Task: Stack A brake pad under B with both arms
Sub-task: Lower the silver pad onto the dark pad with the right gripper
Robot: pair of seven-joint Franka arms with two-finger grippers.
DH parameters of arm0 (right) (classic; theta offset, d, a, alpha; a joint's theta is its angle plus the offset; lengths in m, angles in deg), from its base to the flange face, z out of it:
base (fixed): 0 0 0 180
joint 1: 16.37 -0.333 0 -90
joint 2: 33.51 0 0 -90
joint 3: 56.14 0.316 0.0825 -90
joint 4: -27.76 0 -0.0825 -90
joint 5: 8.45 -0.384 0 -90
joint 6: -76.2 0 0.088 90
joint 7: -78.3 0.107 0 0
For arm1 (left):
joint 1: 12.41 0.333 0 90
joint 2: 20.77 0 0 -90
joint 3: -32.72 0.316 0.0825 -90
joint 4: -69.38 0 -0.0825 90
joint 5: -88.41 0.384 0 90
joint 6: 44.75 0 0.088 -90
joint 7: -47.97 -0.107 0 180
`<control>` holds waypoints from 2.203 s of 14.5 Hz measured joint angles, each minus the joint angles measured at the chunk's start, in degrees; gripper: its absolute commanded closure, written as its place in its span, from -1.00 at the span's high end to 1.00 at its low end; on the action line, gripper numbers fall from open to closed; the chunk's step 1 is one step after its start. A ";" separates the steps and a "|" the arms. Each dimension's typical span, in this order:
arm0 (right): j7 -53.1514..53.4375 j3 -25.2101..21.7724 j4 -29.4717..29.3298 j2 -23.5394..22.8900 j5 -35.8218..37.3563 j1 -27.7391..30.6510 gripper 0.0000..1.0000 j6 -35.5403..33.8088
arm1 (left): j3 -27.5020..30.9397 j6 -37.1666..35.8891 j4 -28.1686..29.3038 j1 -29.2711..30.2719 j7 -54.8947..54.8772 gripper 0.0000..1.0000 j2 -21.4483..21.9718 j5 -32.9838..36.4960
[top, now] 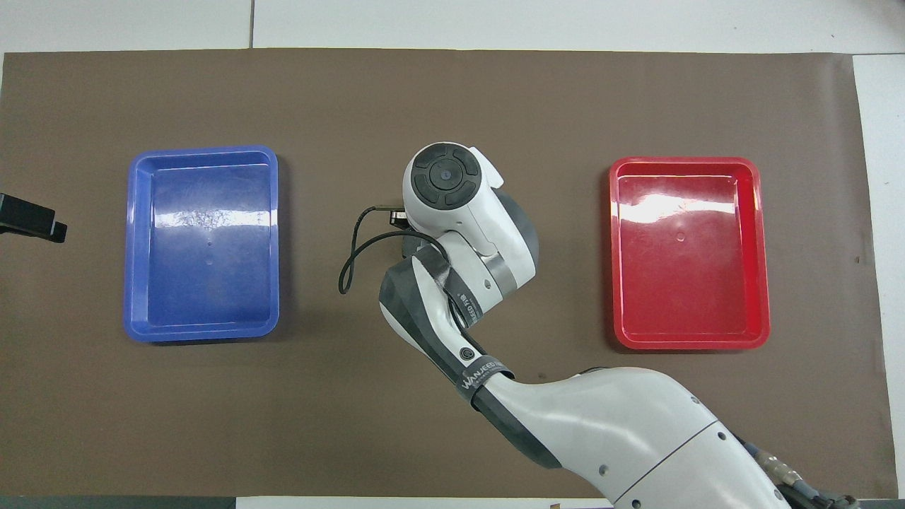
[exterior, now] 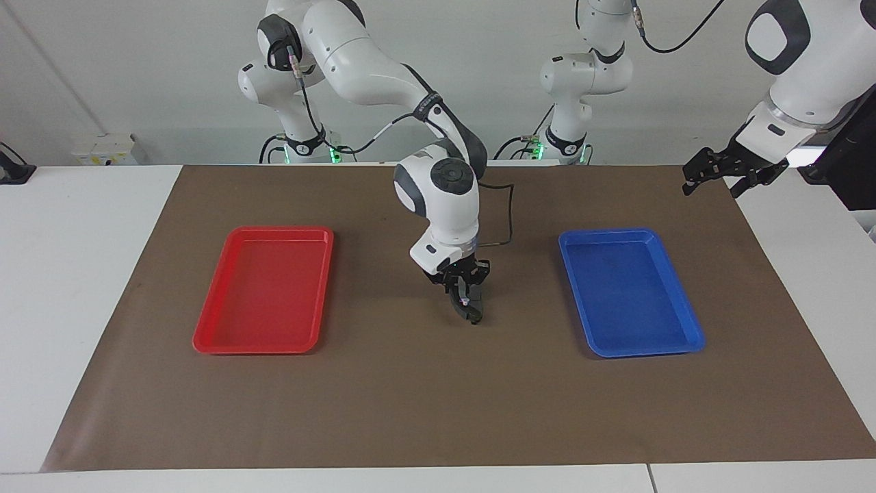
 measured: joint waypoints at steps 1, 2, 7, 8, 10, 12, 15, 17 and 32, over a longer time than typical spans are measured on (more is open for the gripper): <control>0.00 0.02 -0.02 -0.33 0.01 -0.22 -1.00 0.42 | -0.12 0.00 0.00 -0.01 0.51 0.98 0.05 0.00; 0.00 0.02 -0.05 -0.67 0.01 -0.42 -1.00 1.13 | -0.26 -0.01 0.00 -0.02 0.95 0.98 0.06 0.00; 0.00 0.02 -0.18 -3.00 0.38 -0.72 -1.00 2.07 | -0.26 -0.01 0.01 0.06 1.46 0.98 0.06 0.00; 0.00 0.02 -0.29 -3.21 0.47 -0.72 -1.00 2.11 | -0.14 -0.01 0.01 0.09 1.50 0.98 0.06 0.00; 0.00 0.03 -0.45 -3.23 0.47 -0.75 -1.00 2.11 | 0.00 -0.01 0.01 0.11 1.51 0.98 0.06 0.00; 0.00 0.04 -0.65 -3.23 0.47 -0.80 -1.00 2.11 | 0.00 -0.01 0.01 0.11 1.52 0.98 0.06 0.00; 0.00 0.06 -0.70 -3.25 0.48 -0.86 -1.00 3.92 | 0.01 -0.01 0.01 0.11 1.55 0.98 0.06 0.00; 0.00 0.08 -0.70 -3.30 0.48 -0.92 -1.00 4.52 | 0.01 -0.01 0.01 0.11 1.56 0.98 0.06 0.00; 2.01 0.06 -0.70 -3.98 0.48 -1.41 -1.00 4.64 | 0.02 -0.01 0.01 0.11 1.60 0.98 0.06 0.00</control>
